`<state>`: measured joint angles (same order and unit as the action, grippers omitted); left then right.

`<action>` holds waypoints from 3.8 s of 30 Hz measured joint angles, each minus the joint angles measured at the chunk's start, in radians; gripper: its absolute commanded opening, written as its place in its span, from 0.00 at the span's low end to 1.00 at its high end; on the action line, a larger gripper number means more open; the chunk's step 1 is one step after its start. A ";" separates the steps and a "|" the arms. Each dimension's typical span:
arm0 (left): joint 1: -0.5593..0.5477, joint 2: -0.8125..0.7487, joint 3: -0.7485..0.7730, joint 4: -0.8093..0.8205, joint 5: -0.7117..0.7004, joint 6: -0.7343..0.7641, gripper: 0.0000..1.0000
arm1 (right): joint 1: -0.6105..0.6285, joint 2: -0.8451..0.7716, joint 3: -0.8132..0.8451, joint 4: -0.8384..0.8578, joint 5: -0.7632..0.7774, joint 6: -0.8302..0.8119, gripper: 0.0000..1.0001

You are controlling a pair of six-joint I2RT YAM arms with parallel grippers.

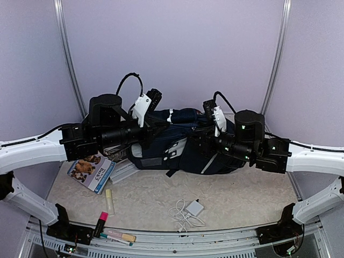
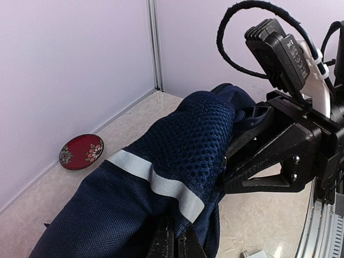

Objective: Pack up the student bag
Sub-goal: Grab the largest pocket of the student bag, then unzip the largest pocket of the student bag, then pass from the left arm to the right

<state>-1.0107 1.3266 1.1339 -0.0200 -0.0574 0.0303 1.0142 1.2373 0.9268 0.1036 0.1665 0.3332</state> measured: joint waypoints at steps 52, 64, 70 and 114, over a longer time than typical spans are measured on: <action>0.134 -0.084 -0.001 -0.080 0.016 0.045 0.00 | -0.684 -0.329 -0.223 -0.424 -0.770 -0.010 0.07; 0.134 -0.083 -0.001 -0.080 0.032 0.046 0.00 | -0.683 -0.277 -0.112 -0.319 -0.802 -0.107 0.70; 0.134 -0.083 -0.001 -0.080 0.032 0.047 0.00 | -0.683 -0.313 -0.248 -0.275 -0.795 -0.143 0.77; 0.000 -0.073 0.041 -0.047 0.154 0.216 0.99 | -0.656 -0.114 0.246 -0.262 -0.702 -0.556 0.00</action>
<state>-1.0107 1.2533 1.1748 -0.0666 0.0967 0.2462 0.3580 1.1229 1.1725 -0.1585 -0.5350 -0.2226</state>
